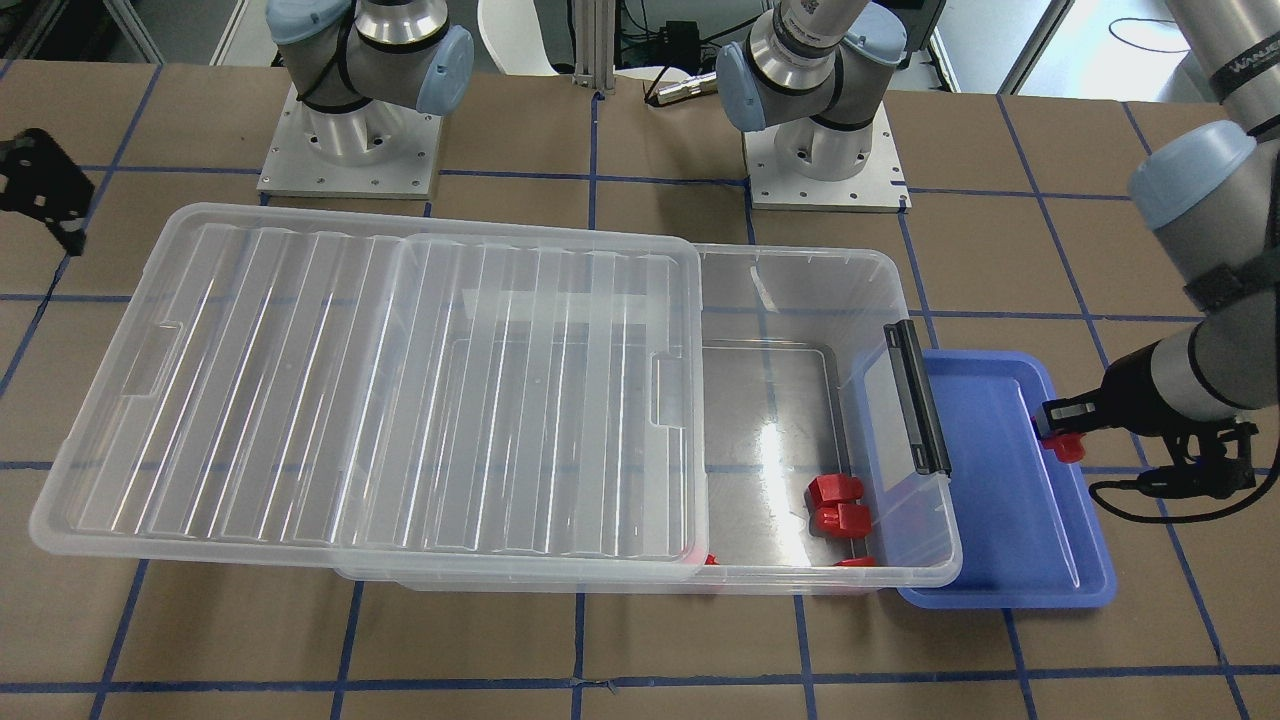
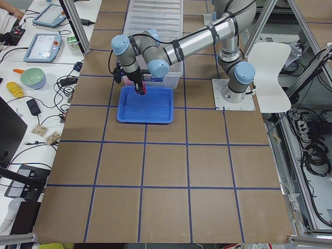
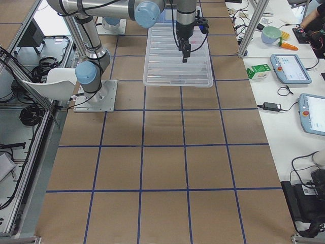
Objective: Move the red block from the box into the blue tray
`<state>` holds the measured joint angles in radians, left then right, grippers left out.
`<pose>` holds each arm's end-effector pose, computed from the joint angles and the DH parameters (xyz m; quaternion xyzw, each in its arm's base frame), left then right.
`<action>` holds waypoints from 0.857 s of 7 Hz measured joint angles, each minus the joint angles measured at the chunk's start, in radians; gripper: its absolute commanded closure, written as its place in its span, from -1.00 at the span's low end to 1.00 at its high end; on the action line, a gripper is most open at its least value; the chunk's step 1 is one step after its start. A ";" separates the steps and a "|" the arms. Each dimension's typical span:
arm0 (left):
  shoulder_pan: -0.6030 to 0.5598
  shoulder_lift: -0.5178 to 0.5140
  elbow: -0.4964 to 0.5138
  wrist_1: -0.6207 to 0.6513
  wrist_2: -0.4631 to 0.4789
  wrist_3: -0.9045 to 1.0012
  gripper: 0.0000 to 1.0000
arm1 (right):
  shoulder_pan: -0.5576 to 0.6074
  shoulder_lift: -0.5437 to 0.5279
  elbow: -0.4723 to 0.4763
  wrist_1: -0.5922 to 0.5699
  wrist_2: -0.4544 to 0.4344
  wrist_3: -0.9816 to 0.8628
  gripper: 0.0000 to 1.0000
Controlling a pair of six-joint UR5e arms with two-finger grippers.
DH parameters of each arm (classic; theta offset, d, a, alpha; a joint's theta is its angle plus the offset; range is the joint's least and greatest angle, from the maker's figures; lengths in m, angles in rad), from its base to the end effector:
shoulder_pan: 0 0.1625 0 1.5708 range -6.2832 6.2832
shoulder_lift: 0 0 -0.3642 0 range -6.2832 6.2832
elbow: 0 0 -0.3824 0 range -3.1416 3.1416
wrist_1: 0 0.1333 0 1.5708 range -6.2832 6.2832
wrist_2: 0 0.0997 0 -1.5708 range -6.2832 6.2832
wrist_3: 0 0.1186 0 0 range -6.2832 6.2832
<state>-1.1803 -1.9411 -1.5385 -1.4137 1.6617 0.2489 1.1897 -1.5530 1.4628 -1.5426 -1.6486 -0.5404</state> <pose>0.1034 -0.5732 0.2411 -0.0663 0.9927 0.0999 0.0146 -0.0686 -0.5049 0.4493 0.0783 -0.9957 0.0105 0.0486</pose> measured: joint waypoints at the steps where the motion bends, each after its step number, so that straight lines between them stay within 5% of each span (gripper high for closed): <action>1: 0.000 -0.023 -0.035 0.049 0.000 0.012 1.00 | -0.093 0.000 0.001 0.003 0.004 -0.083 -1.00; 6: -0.001 -0.142 -0.058 0.141 -0.009 0.040 1.00 | -0.188 0.076 0.214 -0.223 0.018 -0.111 -1.00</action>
<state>-1.1809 -2.0830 -1.5963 -1.2730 1.6526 0.2889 1.0020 -1.4771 1.6765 -1.7653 -1.6308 -0.6511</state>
